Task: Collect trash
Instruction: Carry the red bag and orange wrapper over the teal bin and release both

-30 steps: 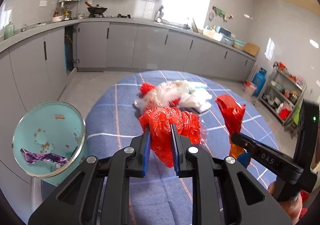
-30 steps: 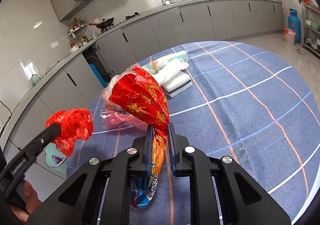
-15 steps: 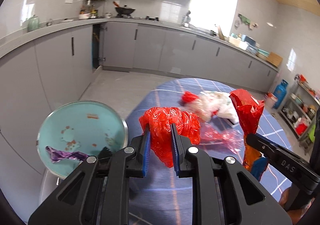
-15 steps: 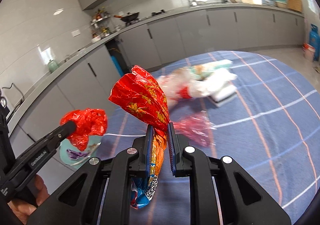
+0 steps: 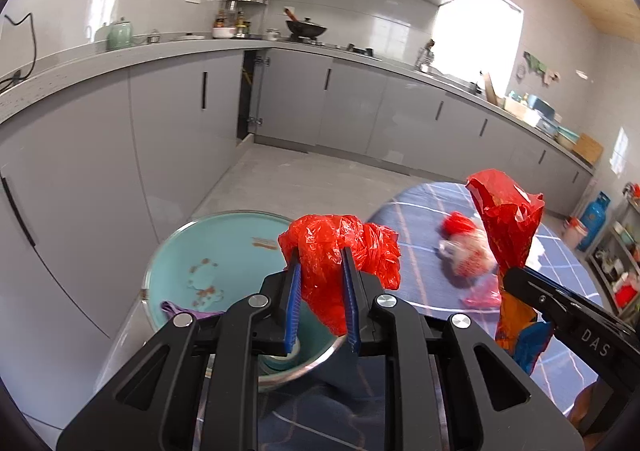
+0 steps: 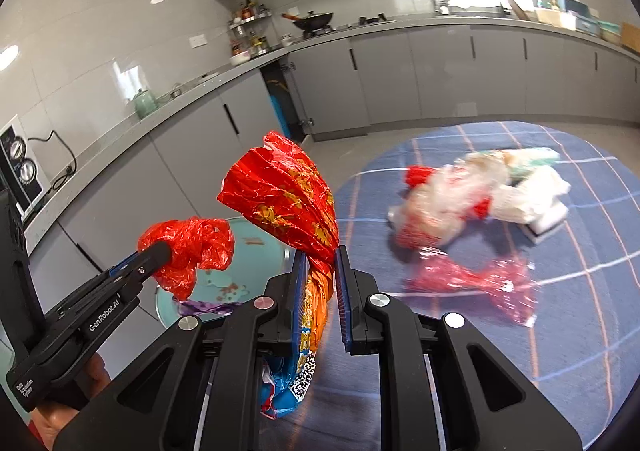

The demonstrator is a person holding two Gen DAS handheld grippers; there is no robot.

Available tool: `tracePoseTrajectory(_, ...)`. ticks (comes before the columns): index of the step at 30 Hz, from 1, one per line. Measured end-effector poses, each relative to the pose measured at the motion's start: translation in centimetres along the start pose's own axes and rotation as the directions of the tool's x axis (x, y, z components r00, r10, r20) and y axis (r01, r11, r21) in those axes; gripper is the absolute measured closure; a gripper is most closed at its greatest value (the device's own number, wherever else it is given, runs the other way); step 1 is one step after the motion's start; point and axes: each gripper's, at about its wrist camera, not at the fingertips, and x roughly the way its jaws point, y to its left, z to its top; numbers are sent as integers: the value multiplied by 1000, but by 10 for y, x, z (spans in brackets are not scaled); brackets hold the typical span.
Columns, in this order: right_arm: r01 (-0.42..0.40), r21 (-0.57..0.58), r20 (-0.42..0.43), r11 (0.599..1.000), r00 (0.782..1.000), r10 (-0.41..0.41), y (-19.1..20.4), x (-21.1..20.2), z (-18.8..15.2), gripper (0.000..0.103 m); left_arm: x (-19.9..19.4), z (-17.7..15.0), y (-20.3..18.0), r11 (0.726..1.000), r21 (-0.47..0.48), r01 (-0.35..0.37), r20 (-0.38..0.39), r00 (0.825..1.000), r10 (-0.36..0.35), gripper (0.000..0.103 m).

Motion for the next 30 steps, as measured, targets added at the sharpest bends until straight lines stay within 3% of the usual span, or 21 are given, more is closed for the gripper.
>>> tracePoseTrajectory(14,-47,-61,-60,997,997,44,60,44,2,87,15,2,55,995,-73,-72,-11,997,71,84)
tracePoseTrajectory(30,-60,-68,-151,996,987,49,85,105,1,87,56,-3,81,988,-122,-97,-94,992,86,84)
